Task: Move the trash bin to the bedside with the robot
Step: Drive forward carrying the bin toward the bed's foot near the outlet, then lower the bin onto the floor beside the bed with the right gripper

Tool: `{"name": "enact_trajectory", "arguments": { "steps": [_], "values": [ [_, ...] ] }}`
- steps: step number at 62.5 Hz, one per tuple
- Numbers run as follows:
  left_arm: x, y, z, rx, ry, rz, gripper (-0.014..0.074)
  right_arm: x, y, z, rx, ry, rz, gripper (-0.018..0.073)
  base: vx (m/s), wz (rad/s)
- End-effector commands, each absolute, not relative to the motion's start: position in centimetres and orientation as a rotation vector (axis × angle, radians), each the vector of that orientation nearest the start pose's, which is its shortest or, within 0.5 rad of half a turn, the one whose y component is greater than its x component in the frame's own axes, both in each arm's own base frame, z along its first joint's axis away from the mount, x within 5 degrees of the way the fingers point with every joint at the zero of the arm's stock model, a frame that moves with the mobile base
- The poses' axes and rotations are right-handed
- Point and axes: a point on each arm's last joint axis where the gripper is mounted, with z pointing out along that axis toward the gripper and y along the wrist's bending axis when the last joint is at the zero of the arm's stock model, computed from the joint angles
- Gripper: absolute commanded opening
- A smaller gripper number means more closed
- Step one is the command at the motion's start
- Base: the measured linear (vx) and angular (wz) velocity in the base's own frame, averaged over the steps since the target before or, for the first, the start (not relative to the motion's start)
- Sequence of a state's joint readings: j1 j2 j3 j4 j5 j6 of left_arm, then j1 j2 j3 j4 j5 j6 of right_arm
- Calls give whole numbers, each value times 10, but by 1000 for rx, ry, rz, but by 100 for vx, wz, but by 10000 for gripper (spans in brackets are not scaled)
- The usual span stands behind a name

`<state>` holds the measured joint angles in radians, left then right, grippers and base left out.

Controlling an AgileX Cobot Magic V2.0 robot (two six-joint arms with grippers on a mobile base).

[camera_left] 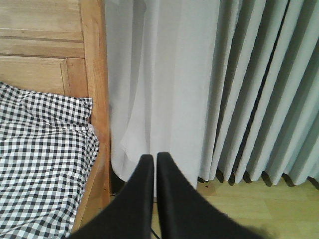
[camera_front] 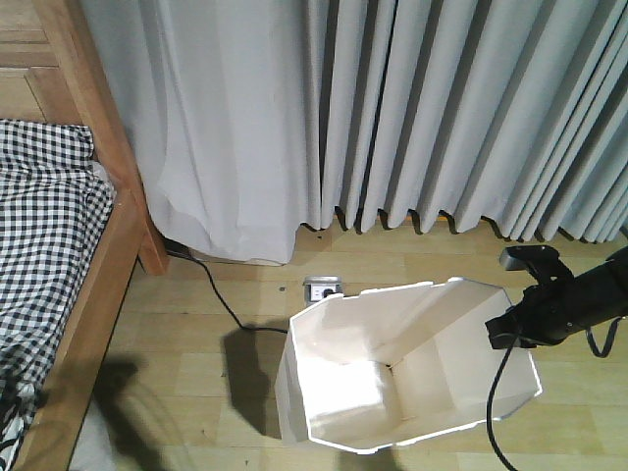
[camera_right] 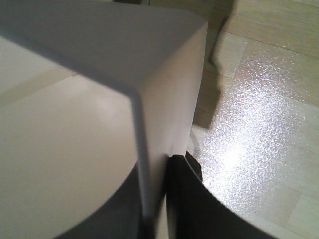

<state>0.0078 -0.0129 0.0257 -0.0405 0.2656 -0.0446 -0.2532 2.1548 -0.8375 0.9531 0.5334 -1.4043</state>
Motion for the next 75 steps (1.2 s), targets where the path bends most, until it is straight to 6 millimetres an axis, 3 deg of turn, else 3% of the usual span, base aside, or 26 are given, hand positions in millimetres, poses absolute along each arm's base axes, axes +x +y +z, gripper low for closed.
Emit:
{"name": "enact_trajectory", "arguments": {
  "steps": [1,35,42,51,75],
  "values": [
    [55,0,184,-80,1689,-72,-6,300,-26,55,-359,2789,781,-5,0,0],
    [55,0,184,-80,1689,-72,-6,300,-26,55,-350,2787,783,-5,0,0],
    [55,0,184,-80,1689,-72,-6,303,-27,55,-286,2777,755,-5,0,0],
    [55,0,184,-80,1689,-72,-6,315,-37,50,-78,2752,608,-5,0,0],
    [55,0,184,-80,1689,-72,-6,363,-49,-6,-62,2760,620,-5,0,0]
  ]
}}
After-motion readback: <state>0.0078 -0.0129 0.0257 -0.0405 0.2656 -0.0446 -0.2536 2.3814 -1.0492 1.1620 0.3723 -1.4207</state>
